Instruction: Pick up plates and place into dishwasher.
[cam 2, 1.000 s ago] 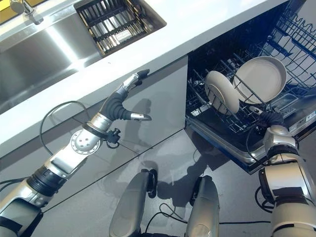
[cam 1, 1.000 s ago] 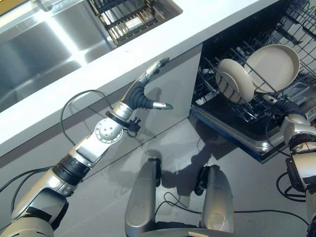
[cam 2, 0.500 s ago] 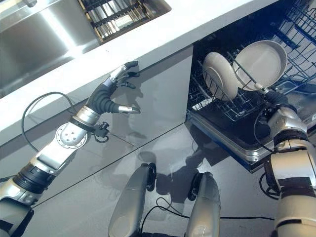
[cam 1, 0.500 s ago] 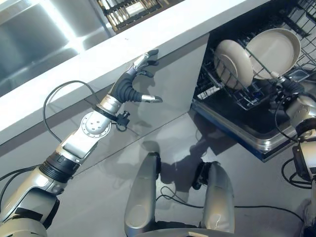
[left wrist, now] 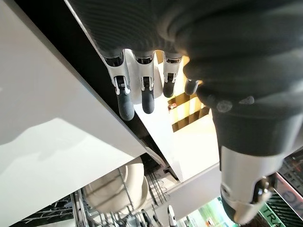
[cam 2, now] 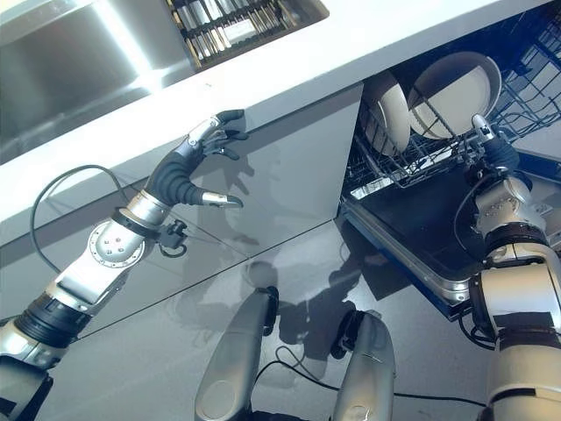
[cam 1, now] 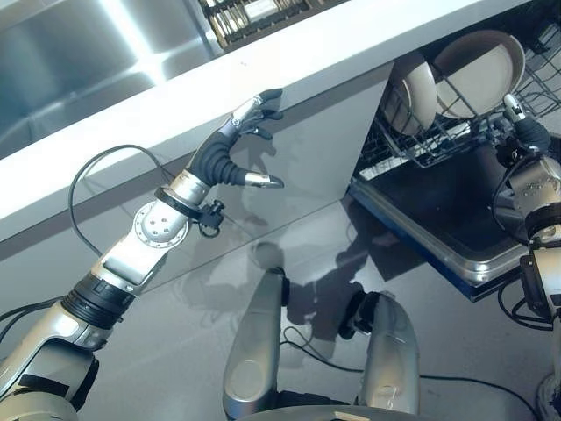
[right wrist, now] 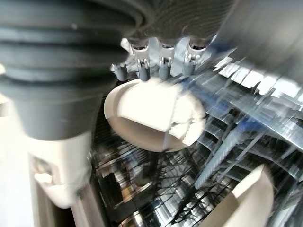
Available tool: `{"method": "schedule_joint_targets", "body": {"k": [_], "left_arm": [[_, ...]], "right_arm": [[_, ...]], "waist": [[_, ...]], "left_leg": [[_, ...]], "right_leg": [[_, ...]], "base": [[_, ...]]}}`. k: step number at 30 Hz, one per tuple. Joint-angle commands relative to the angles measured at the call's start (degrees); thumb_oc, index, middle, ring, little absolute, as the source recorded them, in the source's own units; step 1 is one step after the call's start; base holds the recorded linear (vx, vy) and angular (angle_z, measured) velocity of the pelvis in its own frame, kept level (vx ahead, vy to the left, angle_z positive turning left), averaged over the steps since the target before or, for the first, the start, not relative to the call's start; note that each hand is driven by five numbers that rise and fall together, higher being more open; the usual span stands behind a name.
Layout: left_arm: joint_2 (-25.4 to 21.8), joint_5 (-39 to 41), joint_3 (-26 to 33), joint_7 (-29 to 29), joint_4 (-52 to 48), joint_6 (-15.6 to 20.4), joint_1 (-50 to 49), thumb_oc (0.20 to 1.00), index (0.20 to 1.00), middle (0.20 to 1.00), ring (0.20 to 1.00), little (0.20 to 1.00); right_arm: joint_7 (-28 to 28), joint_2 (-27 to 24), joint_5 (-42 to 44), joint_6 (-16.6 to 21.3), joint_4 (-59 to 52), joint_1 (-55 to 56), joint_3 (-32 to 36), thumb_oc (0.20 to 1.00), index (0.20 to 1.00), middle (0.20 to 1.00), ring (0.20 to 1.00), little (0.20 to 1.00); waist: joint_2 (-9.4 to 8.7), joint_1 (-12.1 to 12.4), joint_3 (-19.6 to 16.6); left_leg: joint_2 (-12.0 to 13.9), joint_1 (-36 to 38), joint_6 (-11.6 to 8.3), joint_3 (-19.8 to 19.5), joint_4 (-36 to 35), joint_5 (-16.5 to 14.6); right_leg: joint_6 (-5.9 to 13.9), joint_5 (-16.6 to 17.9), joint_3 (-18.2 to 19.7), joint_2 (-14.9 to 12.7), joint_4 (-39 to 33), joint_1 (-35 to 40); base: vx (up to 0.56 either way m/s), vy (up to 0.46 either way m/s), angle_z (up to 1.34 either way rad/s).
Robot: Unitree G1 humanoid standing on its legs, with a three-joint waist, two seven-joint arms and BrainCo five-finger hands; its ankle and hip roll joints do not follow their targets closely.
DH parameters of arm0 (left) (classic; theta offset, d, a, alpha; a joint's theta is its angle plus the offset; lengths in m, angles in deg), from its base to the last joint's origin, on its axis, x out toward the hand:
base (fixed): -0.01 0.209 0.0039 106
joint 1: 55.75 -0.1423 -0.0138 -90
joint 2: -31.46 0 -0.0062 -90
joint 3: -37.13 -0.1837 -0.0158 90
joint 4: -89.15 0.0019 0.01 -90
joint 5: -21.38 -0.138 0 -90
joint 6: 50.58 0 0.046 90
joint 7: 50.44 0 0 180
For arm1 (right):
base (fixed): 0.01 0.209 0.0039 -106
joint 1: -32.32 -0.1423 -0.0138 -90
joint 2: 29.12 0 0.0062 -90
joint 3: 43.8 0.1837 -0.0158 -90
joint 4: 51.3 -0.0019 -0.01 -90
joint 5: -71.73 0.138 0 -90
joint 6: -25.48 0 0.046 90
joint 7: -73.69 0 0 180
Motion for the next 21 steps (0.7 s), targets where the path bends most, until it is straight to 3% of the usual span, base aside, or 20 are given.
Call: {"method": "schedule_joint_targets", "body": {"k": [1, 4, 9, 12, 19, 21], "left_arm": [[-1.41, 2.18, 4.81, -0.72, -2.84, 3.94, -1.62, 1.000, 1.000, 1.000, 1.000, 1.000], [-0.45, 1.07, 3.67, -2.08, -3.04, 3.85, -0.80, 1.000, 1.000, 1.000, 1.000, 1.000], [1.43, -2.06, 1.53, -5.30, -3.04, 4.33, -0.16, 1.000, 1.000, 1.000, 1.000, 1.000], [2.83, -4.33, 0.01, -7.98, -3.67, 4.19, 0.21, 1.000, 1.000, 1.000, 1.000, 1.000], [7.24, -8.69, -3.30, -11.48, -3.19, 3.87, 1.29, 1.000, 1.000, 1.000, 1.000, 1.000], [7.97, -9.74, -4.41, -12.66, -2.92, 3.85, 1.75, 1.000, 1.000, 1.000, 1.000, 1.000]], "right_arm": [[2.35, -0.47, -7.05, 8.85, -5.72, -6.83, 1.10, 1.000, 1.000, 1.000, 1.000, 1.000], [13.95, -1.94, -19.10, 8.89, -5.87, -4.17, 0.43, 1.000, 1.000, 1.000, 1.000, 1.000], [28.01, -3.29, -36.09, 2.24, -7.47, 2.98, -0.07, 1.000, 1.000, 1.000, 1.000, 1.000], [34.19, -3.31, -41.91, -0.59, -8.78, 8.02, 0.82, 1.000, 1.000, 1.000, 1.000, 1.000], [54.73, -0.23, -51.51, 0.80, -13.08, 18.79, 6.86, 1.000, 1.000, 1.000, 1.000, 1.000], [60.18, 1.29, -51.69, -0.54, -12.24, 21.84, 9.18, 1.000, 1.000, 1.000, 1.000, 1.000]], "waist": [[-0.98, 1.49, -3.57], [-1.81, 0.21, -3.85], [-3.37, -2.77, -3.83], [-4.07, -4.62, -3.78], [-4.34, -8.12, -3.73], [-4.04, -8.96, -3.69]], "left_leg": [[-2.37, 2.89, 7.54, 4.31, -1.65, -5.23], [-1.52, 3.18, 7.98, 5.37, -1.10, -5.87], [0.51, 4.85, 8.34, 7.58, -0.30, -7.40], [1.70, 6.52, 8.55, 9.02, 0.20, -8.62], [2.81, 9.79, 8.86, 11.05, 0.15, -10.21], [2.80, 10.52, 8.93, 11.47, -0.28, -10.26]], "right_leg": [[-1.42, 1.36, 2.68, 2.15, -3.07, 1.33], [-1.46, 1.71, 3.63, 2.75, -3.41, 1.18], [-1.48, 2.63, 5.15, 4.01, -5.81, 2.54], [-1.56, 2.98, 5.89, 4.77, -7.42, 4.10], [-1.10, 3.55, 7.54, 6.17, -9.76, 7.00], [-0.84, 3.83, 7.97, 6.41, -10.57, 7.74]], "base": [[-0.06, 0.075, 0.00], [-0.08, 0.083, 0.00], [-0.08, 0.116, -0.08], [-0.04, 0.128, -0.25], [-0.02, 0.120, -0.23], [-0.02, 0.093, -0.20]]}}
